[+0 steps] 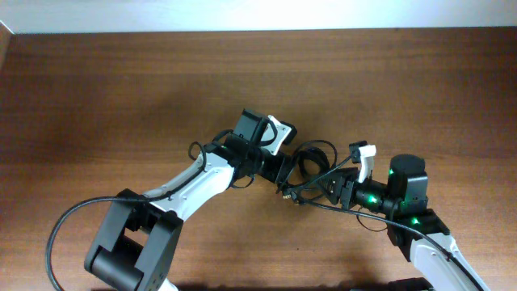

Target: Untangle cables

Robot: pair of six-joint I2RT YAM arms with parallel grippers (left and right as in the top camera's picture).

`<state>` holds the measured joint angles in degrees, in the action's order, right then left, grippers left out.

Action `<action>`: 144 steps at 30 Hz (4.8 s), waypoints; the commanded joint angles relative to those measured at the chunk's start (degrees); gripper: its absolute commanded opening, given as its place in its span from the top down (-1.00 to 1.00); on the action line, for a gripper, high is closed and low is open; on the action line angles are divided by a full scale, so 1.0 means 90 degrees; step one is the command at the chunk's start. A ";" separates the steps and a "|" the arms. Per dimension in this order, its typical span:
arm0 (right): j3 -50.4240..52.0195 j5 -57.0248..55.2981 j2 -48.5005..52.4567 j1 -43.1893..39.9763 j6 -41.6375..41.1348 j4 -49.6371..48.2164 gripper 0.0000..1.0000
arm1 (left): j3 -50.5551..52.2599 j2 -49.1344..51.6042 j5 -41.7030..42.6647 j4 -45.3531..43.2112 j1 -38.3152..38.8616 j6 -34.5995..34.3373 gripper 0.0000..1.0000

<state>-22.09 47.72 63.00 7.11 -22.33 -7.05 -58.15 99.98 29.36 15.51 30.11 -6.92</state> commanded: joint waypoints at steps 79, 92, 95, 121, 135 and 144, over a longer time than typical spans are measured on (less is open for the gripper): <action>-0.0585 -0.0423 0.0005 0.0041 -0.0160 0.1090 -0.58 | -0.0104 -0.1617 -0.1943 0.0884 0.0015 0.3053 1.00; -0.0721 0.1348 -0.0663 0.0041 -0.0170 0.0551 -0.58 | -0.0104 -0.3762 -0.1948 0.1404 0.0015 0.4439 1.00; -0.0721 0.1545 -0.1005 0.0041 -0.0240 0.0398 -0.58 | -0.0104 -0.3983 -0.1953 0.1790 0.0015 0.4439 1.00; -0.0721 0.2130 -0.1462 0.0041 -0.2239 -0.0913 -0.73 | -0.0104 -0.4034 -0.2025 0.0330 0.0012 -0.1435 1.00; -0.0721 0.2018 -0.1460 0.0044 -0.2242 -0.0908 -0.97 | -0.0104 -0.3993 -0.3551 0.1530 0.0034 -0.6800 1.00; -0.0721 0.1557 -0.1460 0.0049 -0.2215 -0.0386 -0.97 | -0.0104 -0.3966 -0.3971 0.1673 0.0568 -0.6795 1.00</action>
<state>-27.49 63.20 50.39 7.60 -42.46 -10.68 -58.39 64.71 -2.59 30.15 33.71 -66.52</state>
